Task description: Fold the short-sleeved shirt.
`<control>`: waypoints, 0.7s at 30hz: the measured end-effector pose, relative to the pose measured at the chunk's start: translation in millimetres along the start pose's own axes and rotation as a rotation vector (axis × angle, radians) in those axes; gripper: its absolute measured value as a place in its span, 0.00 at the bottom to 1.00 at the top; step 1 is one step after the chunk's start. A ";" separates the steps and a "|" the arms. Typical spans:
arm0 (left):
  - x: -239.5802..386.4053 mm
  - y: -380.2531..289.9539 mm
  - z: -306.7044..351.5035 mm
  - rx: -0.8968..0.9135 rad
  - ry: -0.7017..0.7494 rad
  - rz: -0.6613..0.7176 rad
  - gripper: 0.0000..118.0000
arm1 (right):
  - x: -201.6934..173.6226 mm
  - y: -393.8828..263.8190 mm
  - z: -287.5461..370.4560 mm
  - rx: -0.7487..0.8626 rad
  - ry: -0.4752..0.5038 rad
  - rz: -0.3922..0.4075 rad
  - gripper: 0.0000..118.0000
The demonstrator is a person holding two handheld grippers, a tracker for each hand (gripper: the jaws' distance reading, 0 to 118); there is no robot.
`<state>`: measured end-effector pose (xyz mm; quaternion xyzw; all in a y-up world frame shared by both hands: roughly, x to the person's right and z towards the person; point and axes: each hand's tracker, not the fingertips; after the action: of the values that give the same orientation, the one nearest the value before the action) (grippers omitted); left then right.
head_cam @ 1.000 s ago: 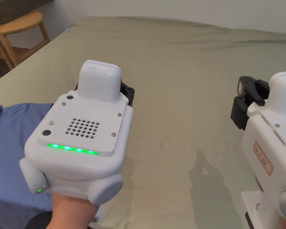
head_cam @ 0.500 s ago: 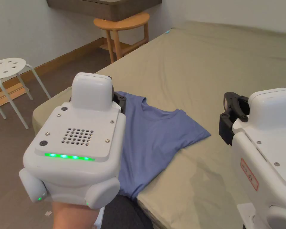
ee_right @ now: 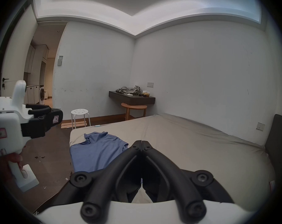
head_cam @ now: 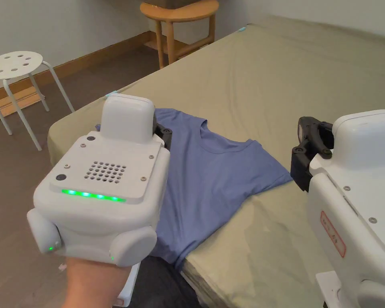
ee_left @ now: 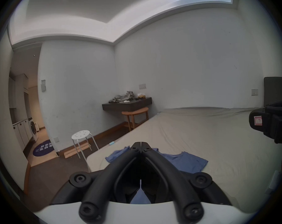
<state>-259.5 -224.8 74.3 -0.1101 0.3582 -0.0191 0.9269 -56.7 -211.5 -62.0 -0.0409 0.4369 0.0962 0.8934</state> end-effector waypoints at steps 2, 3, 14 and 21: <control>0.6 -6.2 -18.0 -0.062 -0.031 0.008 0.00 | 3.2 -2.5 -0.7 -0.017 -0.007 0.005 0.00; 0.7 -11.3 -29.3 -0.088 -0.038 0.016 0.00 | 5.0 -4.6 -0.6 -0.025 -0.012 0.011 0.00; -4.6 -113.0 -205.2 -0.579 -0.131 0.084 0.00 | 29.7 -34.2 -19.7 -0.154 -0.096 0.044 0.00; -2.7 -172.8 -274.8 -0.768 -0.128 0.106 1.00 | 41.6 -49.3 -32.4 -0.214 -0.136 0.039 0.00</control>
<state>-437.6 -445.3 -83.9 -0.4312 0.2860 0.1710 0.8384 -46.6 -259.2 -115.3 -0.1209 0.3631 0.1624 0.9095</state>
